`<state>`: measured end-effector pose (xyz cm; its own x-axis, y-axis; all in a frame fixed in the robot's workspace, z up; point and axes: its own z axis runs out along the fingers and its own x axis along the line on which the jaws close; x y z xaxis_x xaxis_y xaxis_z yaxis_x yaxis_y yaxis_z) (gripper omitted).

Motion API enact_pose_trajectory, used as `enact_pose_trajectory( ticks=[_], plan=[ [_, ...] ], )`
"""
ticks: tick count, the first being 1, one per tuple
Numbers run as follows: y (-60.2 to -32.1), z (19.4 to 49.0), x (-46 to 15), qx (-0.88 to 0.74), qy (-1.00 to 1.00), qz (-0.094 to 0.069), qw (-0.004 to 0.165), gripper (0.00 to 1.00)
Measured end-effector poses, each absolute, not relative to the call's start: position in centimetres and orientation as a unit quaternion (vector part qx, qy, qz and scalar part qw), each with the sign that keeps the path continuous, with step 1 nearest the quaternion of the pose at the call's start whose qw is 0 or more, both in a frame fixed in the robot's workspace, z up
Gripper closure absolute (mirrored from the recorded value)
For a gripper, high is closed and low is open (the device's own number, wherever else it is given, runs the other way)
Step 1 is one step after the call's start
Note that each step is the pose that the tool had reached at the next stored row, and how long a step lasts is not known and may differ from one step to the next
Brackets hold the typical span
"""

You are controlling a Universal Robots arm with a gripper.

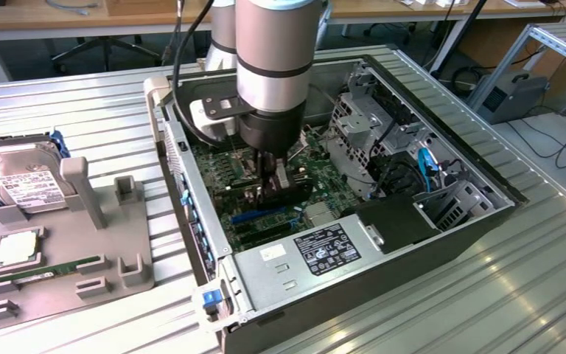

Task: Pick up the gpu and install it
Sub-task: 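Insert the gpu into the slot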

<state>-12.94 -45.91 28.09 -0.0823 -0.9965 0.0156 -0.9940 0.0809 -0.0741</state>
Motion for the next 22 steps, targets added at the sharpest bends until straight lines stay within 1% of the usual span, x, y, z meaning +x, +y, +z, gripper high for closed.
enact_pose_trajectory(
  ticks=[22],
  plan=[
    [-45.67, 27.21, -13.49, -0.675, 0.736, -0.033, 0.019, 0.73]
  ],
)
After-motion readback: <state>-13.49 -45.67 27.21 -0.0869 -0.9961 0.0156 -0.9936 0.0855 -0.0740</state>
